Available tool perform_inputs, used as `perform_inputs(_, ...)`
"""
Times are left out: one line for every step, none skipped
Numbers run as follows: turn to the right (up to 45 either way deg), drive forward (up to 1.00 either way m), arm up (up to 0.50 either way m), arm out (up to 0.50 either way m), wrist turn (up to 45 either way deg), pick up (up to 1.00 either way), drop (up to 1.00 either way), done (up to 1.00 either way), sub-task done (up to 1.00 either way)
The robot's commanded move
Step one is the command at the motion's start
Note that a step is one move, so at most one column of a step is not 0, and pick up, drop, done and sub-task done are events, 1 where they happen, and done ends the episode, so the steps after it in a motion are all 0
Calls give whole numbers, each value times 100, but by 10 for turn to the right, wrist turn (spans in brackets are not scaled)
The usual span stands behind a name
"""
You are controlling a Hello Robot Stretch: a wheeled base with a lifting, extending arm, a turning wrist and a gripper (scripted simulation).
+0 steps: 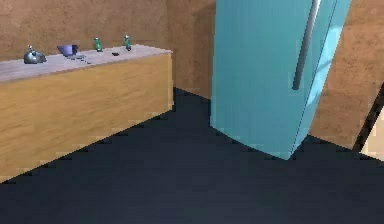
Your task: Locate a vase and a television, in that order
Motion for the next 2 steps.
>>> perform_inputs(-30, 0, 0, 0, 0, 0, 0, 0, 0)
perform_inputs(0, 20, 0, 0, 0, 0, 0, 0, 0)
